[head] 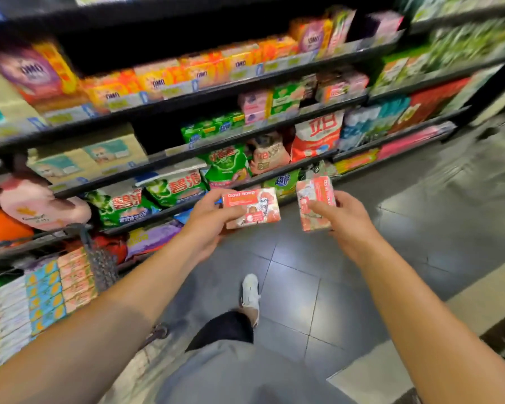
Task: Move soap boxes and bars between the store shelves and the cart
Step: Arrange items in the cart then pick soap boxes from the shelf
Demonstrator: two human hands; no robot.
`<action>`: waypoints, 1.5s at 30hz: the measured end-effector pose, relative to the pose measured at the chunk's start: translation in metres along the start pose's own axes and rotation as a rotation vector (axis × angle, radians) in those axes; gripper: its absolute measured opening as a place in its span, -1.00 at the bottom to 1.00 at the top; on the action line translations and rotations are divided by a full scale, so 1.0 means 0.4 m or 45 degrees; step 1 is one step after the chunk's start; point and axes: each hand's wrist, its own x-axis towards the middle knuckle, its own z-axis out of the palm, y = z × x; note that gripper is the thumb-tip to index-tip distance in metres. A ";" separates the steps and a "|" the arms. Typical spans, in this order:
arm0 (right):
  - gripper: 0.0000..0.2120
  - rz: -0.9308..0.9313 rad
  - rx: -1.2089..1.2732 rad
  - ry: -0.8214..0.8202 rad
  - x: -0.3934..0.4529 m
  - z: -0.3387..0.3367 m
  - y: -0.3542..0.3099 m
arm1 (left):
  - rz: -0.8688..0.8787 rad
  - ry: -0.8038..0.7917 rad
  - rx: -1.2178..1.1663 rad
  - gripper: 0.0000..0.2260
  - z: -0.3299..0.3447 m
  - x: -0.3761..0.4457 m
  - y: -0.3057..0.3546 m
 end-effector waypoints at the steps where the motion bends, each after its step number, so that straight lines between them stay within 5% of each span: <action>1: -0.73 -0.024 -0.028 -0.012 0.014 -0.007 -0.012 | 0.037 0.011 0.037 -0.74 0.007 0.016 0.019; 7: -0.58 -0.294 -0.182 0.096 0.228 -0.117 -0.195 | 0.277 0.005 0.171 -0.69 0.150 0.237 0.242; 12: -0.71 -0.423 -0.193 0.119 0.390 -0.172 -0.368 | 0.402 0.020 0.201 -0.64 0.258 0.394 0.432; 21: -0.65 -0.718 -0.341 0.193 0.599 -0.261 -0.581 | 0.825 0.115 0.398 -0.66 0.420 0.547 0.691; 30: -0.56 -0.876 -0.385 -0.005 0.808 -0.289 -0.732 | 1.247 0.401 0.771 -0.61 0.524 0.721 0.893; 36: -0.52 -0.959 -0.416 -0.242 0.925 -0.311 -0.789 | 1.175 0.672 0.954 -0.55 0.561 0.837 0.955; 45: -0.48 -0.951 -0.441 -0.585 1.043 -0.312 -0.778 | 0.756 0.966 1.497 -0.51 0.557 0.871 0.966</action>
